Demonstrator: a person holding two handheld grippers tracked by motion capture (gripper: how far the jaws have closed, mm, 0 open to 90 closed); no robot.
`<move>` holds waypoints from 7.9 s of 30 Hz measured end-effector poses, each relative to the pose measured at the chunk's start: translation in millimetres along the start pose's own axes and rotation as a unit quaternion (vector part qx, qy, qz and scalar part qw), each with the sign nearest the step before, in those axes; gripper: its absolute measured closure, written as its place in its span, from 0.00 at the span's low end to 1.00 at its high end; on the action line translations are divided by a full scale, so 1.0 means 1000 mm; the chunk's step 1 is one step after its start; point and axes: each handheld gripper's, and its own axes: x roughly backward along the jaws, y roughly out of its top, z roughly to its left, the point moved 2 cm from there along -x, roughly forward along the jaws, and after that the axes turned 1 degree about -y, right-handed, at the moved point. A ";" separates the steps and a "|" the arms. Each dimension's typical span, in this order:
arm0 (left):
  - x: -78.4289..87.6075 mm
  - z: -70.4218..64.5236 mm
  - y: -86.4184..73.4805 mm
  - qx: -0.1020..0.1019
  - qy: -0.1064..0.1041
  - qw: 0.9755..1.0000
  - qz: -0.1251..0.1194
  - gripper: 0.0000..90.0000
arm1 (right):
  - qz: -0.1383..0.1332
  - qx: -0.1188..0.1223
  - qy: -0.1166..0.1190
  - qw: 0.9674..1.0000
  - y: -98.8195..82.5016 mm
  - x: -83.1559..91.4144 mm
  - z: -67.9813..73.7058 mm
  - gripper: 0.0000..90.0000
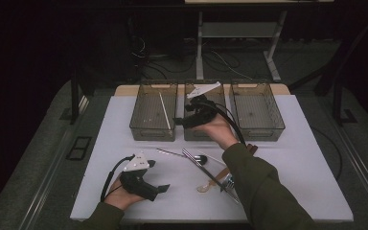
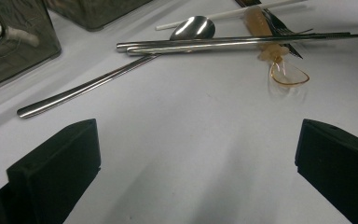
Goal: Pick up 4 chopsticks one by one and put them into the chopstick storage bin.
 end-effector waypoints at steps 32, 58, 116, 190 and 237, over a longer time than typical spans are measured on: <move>-0.001 -0.001 -0.001 0.002 -0.001 1.000 0.001 0.00 | -0.001 0.012 0.004 1.000 -0.055 0.063 0.002 0.15; -0.009 0.004 -0.002 0.009 -0.004 1.000 -0.002 0.00 | 0.033 -0.016 0.003 0.999 -0.139 0.115 -0.013 0.16; -0.008 0.001 0.000 -0.006 -0.009 1.000 0.007 0.00 | 0.141 0.006 0.005 0.990 -0.209 0.136 -0.008 0.76; -0.008 0.002 -0.002 0.001 -0.013 1.000 0.009 0.00 | 0.050 -0.015 0.005 0.999 -0.185 0.143 -0.011 0.93; -0.004 -0.001 -0.001 0.006 -0.014 1.000 -0.004 0.00 | -0.010 -0.031 -0.007 0.999 -0.088 0.066 -0.009 0.93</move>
